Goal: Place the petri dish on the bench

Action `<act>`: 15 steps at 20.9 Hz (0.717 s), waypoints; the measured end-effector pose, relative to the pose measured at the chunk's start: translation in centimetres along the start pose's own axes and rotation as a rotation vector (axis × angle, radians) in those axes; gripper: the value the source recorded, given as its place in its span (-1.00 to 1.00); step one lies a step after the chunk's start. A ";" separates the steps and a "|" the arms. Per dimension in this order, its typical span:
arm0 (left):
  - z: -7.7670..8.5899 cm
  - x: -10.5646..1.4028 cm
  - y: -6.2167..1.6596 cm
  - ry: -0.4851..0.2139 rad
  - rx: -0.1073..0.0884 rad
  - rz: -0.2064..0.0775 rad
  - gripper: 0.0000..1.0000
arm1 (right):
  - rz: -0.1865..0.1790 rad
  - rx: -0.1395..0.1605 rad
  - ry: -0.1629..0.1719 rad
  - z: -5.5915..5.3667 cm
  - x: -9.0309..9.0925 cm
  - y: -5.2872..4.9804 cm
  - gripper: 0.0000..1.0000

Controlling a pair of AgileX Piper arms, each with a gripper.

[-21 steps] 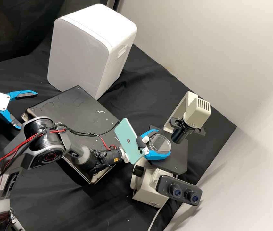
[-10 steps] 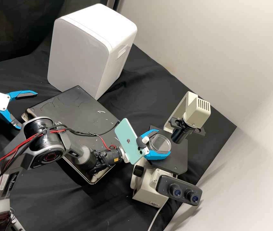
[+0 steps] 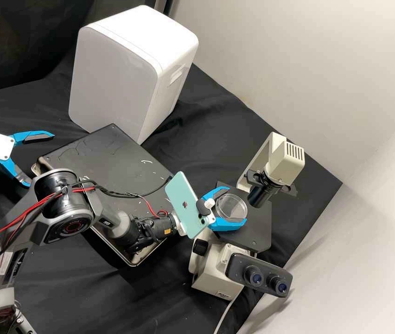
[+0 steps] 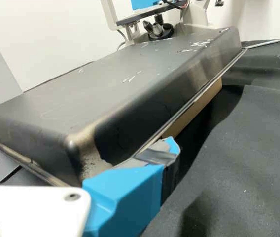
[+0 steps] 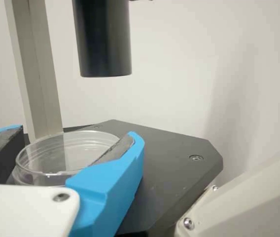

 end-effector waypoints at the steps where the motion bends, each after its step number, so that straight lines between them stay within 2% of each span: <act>1: 0.0 0.0 0.00 0.000 0.000 0.000 1.00 | -0.003 0.000 -0.001 0.0 0.0 -0.1 -1.00; 3: 0.0 0.0 0.00 0.000 0.000 0.000 1.00 | -0.002 0.002 -0.001 0.0 -0.1 -0.1 -1.00; 7: 0.0 0.0 0.00 0.000 0.000 0.000 1.00 | 0.004 0.030 0.007 -0.1 -0.9 0.0 -1.00; 9: 0.0 0.0 0.00 0.000 0.000 0.000 1.00 | -0.004 0.028 0.001 0.0 -1.4 -0.1 -1.00; 12: 0.0 0.0 0.00 0.000 0.000 0.000 1.00 | -0.013 0.026 0.014 -0.4 -1.9 -0.3 -1.00; 15: 0.0 0.0 0.00 0.000 0.000 0.000 1.00 | -0.017 0.036 0.019 -0.4 -2.4 -0.5 -1.00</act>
